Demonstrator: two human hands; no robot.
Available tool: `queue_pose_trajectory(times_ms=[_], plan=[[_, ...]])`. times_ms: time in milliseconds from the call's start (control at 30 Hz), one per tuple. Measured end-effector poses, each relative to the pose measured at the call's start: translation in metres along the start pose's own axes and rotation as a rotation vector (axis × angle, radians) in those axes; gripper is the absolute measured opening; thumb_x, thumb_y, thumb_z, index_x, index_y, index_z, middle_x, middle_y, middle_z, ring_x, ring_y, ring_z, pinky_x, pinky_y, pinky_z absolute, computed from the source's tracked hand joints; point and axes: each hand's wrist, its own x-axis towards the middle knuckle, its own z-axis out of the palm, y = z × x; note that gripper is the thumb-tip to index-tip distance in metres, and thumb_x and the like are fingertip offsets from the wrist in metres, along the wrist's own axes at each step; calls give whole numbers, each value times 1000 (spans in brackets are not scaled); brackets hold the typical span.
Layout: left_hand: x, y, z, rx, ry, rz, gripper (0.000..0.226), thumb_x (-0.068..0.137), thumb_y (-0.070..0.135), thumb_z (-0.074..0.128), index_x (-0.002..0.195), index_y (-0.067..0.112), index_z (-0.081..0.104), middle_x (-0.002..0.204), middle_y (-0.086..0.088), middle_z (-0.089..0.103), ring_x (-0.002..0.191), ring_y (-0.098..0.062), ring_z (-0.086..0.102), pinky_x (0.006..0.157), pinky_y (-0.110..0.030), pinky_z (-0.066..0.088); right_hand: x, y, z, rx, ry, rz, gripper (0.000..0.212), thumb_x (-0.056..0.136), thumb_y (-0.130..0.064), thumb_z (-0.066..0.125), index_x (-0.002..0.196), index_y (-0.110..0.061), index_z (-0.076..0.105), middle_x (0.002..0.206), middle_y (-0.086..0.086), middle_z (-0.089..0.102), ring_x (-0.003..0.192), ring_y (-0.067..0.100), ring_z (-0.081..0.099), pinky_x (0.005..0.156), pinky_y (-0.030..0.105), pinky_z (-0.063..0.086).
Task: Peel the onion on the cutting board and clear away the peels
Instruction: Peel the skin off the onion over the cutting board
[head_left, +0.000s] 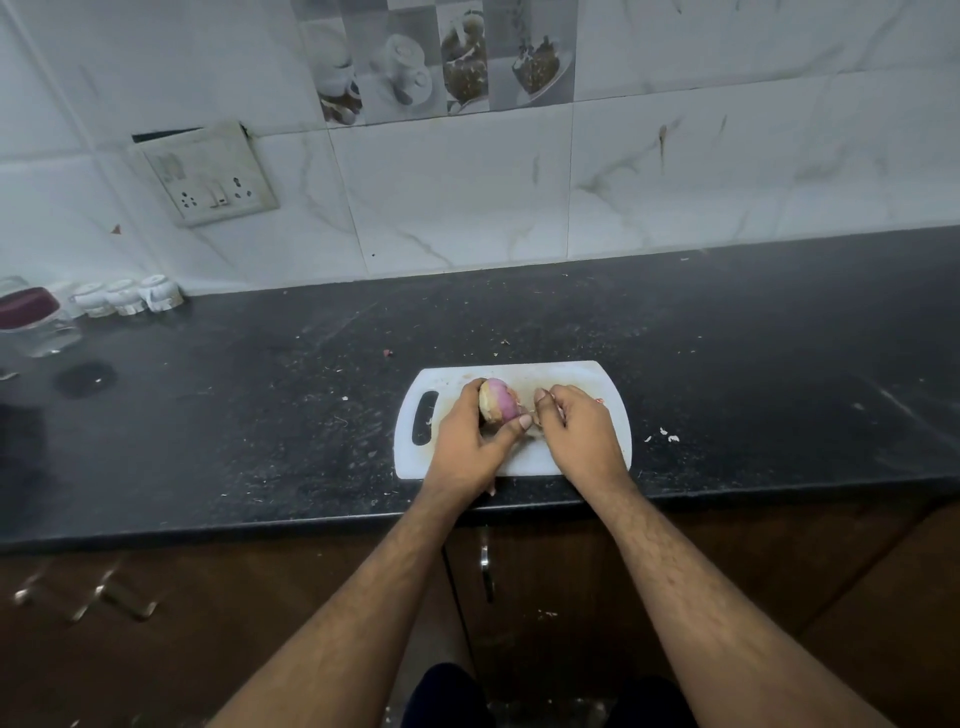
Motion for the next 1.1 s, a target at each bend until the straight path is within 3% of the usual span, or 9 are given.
queue_pose_trajectory(times_ms=[100, 233, 333, 433, 600, 733, 800, 933, 1100], plan=[[-1, -3, -1, -53, 66, -10, 47, 89, 41, 79, 127, 31, 52, 105, 9, 71, 84, -9, 70, 60, -24, 52, 1, 2, 4, -66, 37, 21, 22, 105, -27, 50, 111, -14, 67, 108, -1, 59, 92, 13, 58, 76, 23, 40], [-1, -2, -2, -61, 67, 1, 54, 88, 39, 81, 131, 30, 50, 103, 9, 72, 84, -1, 68, 70, -19, 54, 1, 4, 8, -63, 3, -23, 45, 100, -41, 56, 142, -24, 55, 136, -5, 45, 118, 12, 50, 95, 32, 49], [-1, 1, -2, -85, 47, 10, 51, 87, 35, 82, 129, 26, 54, 101, 9, 73, 85, 2, 69, 72, -15, 53, -1, 4, 4, 28, 30, -68, 40, 98, -42, 61, 135, -29, 63, 136, -8, 47, 124, 13, 44, 99, 30, 47], [-1, 2, -2, -120, 15, 0, 48, 84, 30, 86, 120, 20, 56, 98, 6, 76, 84, 2, 70, 73, -12, 51, -4, 0, -3, 261, -52, -108, 34, 95, -32, 69, 129, -31, 68, 128, -14, 55, 115, 7, 57, 92, 19, 49], [-1, 1, -4, -167, -24, -7, 48, 78, 27, 91, 111, 13, 59, 89, 9, 71, 81, 1, 66, 74, -12, 49, -4, 1, -9, 378, -131, -96, 22, 90, -46, 73, 111, -38, 75, 112, -15, 60, 107, 16, 65, 88, 51, 59], [0, -3, -6, -148, -69, 15, 55, 70, 28, 97, 111, 21, 61, 92, 11, 70, 85, -4, 65, 78, -22, 54, -3, 1, -11, 438, -89, -74, 14, 90, -33, 76, 102, -26, 78, 102, -9, 64, 100, 13, 66, 88, 48, 58], [0, -4, -6, -100, -108, 17, 58, 66, 34, 99, 111, 26, 62, 97, 6, 72, 86, -9, 66, 73, -31, 58, -3, 1, -12, 388, -78, -106, 10, 92, -26, 74, 99, -20, 77, 97, -7, 67, 97, 12, 65, 91, 41, 54], [-1, -2, -6, -64, -117, 17, 54, 68, 35, 98, 111, 28, 64, 96, 7, 72, 81, -6, 66, 55, -22, 51, -1, 5, -7, 164, -91, -127, 7, 98, -24, 65, 101, -21, 71, 96, -13, 63, 102, 14, 55, 88, 31, 47], [0, -5, -1, -33, -52, 0, 49, 71, 25, 96, 109, 26, 66, 92, 9, 72, 82, -3, 66, 73, -18, 53, 4, 6, 2, -106, -82, -84, 17, 106, -20, 46, 109, -14, 62, 105, -8, 51, 107, 19, 47, 87, 30, 38]])
